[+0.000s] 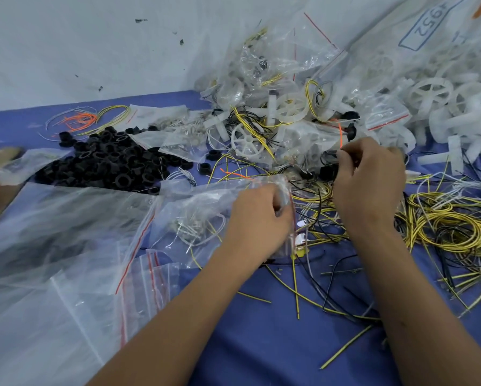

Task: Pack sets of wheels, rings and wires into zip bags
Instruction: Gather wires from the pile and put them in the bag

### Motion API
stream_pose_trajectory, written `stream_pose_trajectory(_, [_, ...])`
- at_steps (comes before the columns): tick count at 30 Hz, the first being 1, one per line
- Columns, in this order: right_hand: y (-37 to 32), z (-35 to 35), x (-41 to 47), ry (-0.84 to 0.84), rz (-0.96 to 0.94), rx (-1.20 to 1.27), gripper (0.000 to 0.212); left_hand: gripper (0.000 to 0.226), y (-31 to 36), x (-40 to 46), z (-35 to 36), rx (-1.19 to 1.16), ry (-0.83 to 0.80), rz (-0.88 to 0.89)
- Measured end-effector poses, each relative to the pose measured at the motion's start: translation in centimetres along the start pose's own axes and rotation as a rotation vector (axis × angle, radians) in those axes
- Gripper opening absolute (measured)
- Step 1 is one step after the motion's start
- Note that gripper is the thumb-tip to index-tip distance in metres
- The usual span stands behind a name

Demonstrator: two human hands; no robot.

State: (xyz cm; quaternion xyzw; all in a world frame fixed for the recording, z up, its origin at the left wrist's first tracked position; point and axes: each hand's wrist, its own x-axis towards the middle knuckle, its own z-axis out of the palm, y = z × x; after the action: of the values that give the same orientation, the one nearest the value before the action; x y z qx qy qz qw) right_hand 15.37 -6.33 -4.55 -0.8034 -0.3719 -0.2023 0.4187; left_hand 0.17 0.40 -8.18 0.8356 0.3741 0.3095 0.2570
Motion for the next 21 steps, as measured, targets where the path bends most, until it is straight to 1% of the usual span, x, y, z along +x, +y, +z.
stream_pose_trajectory(4, [-0.5, -0.4, 0.0, 0.082, -0.030, 0.236, 0.019, 0.020, -1.7, 1.0, -1.1, 0.105, 0.061, -0.058])
stream_pose_trajectory(6, [-0.9, -0.6, 0.1, 0.101, -0.031, 0.383, 0.017, 0.020, -2.1, 1.2, -1.4, 0.059, 0.096, -0.081])
stream_pose_trajectory(8, [-1.3, -0.7, 0.1, 0.063, -0.006, 0.580, 0.012, 0.018, -2.0, 1.3, -1.7, -0.038, 0.121, -0.092])
stream_pose_trajectory(9, [-1.5, -0.6, 0.1, 0.008, 0.010, 0.670, 0.009, 0.017, -1.8, 1.4, -1.8, -0.137, 0.132, -0.094])
stream_pose_trajectory(10, [-1.7, -0.5, 0.1, -0.069, 0.029, 0.748, 0.008, 0.018, -1.3, 1.4, -2.0, -0.288, 0.129, -0.103])
stream_pose_trajectory(12, [-2.0, -0.2, -0.2, -0.235, 0.066, 0.861, 0.011, 0.019, -0.1, 1.5, -2.7, -0.661, 0.066, -0.140])
stream_pose_trajectory(13, [-2.1, 0.0, -0.3, -0.293, 0.067, 0.867, 0.014, 0.017, 0.4, 1.6, -3.1, -0.825, 0.031, -0.153])
stream_pose_trajectory(14, [-2.1, 0.2, -0.5, -0.329, 0.056, 0.838, 0.015, 0.015, 0.9, 1.6, -3.4, -0.937, 0.013, -0.163])
stream_pose_trajectory(15, [-2.1, 0.4, -0.6, -0.353, 0.049, 0.803, 0.016, 0.014, 1.1, 1.6, -3.6, -0.992, 0.008, -0.170])
stream_pose_trajectory(17, [-2.1, 0.6, -0.7, -0.382, 0.064, 0.777, 0.013, 0.015, 1.0, 1.7, -3.8, -0.975, 0.011, -0.179])
stream_pose_trajectory(19, [-1.9, 0.6, -0.7, -0.400, 0.091, 0.772, 0.012, 0.018, 0.5, 1.7, -4.0, -0.881, 0.012, -0.173])
stream_pose_trajectory(21, [-1.8, 0.7, -0.7, -0.435, 0.082, 0.724, 0.010, 0.026, -0.2, 1.8, -4.4, -0.745, 0.032, -0.147])
